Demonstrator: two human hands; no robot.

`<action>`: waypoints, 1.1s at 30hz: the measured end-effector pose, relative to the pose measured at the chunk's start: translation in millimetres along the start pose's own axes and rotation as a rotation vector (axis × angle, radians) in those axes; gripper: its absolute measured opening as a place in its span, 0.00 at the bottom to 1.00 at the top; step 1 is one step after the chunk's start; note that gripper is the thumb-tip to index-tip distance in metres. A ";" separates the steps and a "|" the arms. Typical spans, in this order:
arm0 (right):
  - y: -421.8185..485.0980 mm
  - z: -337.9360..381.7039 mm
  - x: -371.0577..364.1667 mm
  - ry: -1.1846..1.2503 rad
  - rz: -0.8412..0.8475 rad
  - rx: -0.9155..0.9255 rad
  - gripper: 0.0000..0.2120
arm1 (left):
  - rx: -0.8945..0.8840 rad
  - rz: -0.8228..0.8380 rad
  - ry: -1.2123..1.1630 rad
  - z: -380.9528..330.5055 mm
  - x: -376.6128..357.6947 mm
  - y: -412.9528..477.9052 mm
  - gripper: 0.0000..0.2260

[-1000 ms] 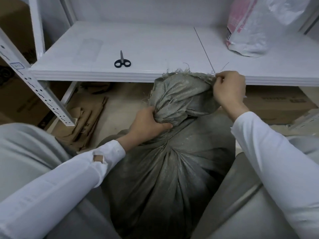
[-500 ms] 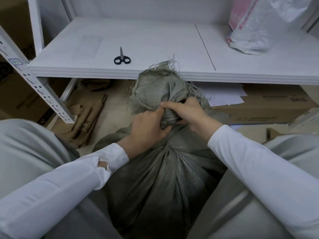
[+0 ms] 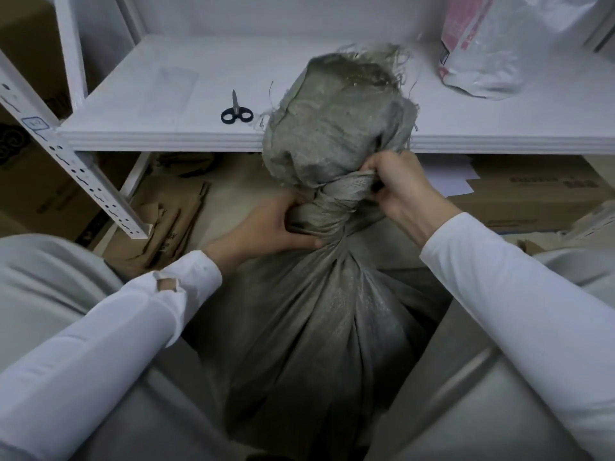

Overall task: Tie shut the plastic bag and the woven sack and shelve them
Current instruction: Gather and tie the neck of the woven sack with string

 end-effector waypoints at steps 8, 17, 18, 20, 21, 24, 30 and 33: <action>-7.4 9.2 -13.6 0.010 0.101 0.057 0.17 | -0.129 -0.176 0.547 -5.7 -0.3 -1.3 0.28; -5.4 19.0 -8.3 0.095 0.073 0.015 0.16 | -0.143 -0.388 0.530 -21.8 -7.2 -15.2 0.15; -2.9 16.3 -6.0 0.091 0.059 -0.009 0.15 | -0.129 -0.375 0.519 -20.8 -8.0 -14.3 0.15; 3.7 5.3 -1.6 0.145 0.034 -0.086 0.14 | -0.052 -0.304 0.471 -12.7 -8.2 -8.9 0.19; 7.0 -1.7 -0.5 0.194 0.029 -0.137 0.12 | -0.001 -0.270 0.439 -6.7 -7.5 -5.9 0.19; 10.5 -16.7 1.3 0.266 0.021 -0.241 0.12 | 0.066 -0.201 0.309 3.1 -2.8 0.3 0.16; 8.8 -33.1 5.1 0.285 0.015 -0.292 0.11 | 0.048 -0.255 -0.177 -9.8 2.5 3.3 0.20; 0.3 -42.4 0.1 0.272 0.058 -0.332 0.08 | 0.006 -0.374 -0.283 -13.4 11.9 3.7 0.21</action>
Point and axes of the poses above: each hand's wrist, its own y-axis towards the middle knuckle, its own x-axis out of the back of the hand, z = x × y, the point moved 6 cm from there along y, towards the middle knuckle, and after that the axes turned 1 degree about y, right-handed, at the moved point
